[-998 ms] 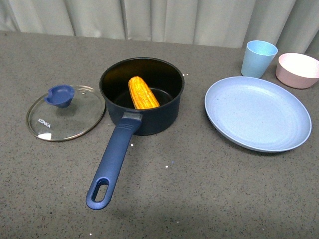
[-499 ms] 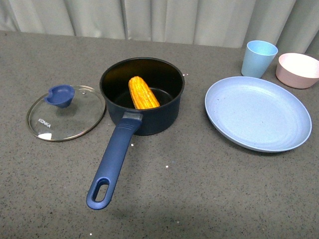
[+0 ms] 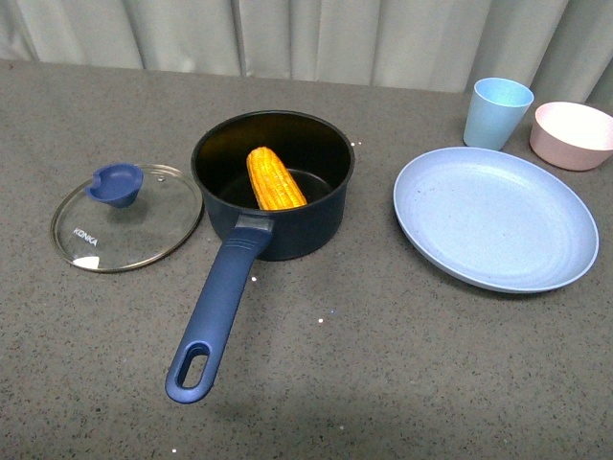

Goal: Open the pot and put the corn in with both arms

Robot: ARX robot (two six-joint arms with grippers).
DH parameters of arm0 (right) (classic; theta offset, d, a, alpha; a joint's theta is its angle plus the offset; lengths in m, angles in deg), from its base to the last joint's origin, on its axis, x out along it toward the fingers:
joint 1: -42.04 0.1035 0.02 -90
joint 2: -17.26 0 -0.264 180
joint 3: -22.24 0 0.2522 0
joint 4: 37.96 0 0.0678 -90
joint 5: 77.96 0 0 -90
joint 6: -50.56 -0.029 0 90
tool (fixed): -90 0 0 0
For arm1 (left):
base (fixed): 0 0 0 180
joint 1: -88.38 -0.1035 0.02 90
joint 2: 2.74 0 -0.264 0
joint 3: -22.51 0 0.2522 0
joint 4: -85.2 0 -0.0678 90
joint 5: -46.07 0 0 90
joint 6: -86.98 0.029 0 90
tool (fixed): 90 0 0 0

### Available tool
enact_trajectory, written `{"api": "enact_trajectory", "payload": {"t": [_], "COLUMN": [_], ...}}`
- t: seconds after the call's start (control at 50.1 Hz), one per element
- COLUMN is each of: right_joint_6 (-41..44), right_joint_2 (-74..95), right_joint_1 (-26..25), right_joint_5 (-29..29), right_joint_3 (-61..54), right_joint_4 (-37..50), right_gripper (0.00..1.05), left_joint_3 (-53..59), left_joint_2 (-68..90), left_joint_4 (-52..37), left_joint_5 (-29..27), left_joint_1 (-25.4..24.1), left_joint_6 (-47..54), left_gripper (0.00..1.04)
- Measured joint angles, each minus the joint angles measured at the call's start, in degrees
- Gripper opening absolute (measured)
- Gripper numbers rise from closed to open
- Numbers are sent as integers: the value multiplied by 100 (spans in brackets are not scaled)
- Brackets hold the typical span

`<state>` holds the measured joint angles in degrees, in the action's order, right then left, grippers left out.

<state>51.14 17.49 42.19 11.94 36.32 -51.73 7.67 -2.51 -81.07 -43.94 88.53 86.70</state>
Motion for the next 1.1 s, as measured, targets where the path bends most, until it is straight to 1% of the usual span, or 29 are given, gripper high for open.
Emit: {"api": "enact_trajectory", "payload": {"t": [0.02,0.1,0.18,0.239,0.359,0.459,1.098], "right_joint_6": [2,0,0,0,-9,-15,-20], "right_joint_2": [0,0,0,0,0,0,0], "right_joint_1": [0,0,0,0,0,0,0], "right_joint_5": [0,0,0,0,0,0,0], "right_joint_3": [0,0,0,0,0,0,0], "right_joint_4": [0,0,0,0,0,0,0], "right_gripper": [37,51,71,81,97,95,96], "left_joint_3": [-2,-2,-2,0,0,-2,0], "left_joint_2": [0,0,0,0,0,0,0], "left_joint_4": [0,0,0,0,0,0,0], "left_joint_5": [0,0,0,0,0,0,0], "left_joint_1": [0,0,0,0,0,0,0], "left_joint_6": [0,0,0,0,0,0,0], "left_gripper": [98,98,98,98,98,98,98]}}
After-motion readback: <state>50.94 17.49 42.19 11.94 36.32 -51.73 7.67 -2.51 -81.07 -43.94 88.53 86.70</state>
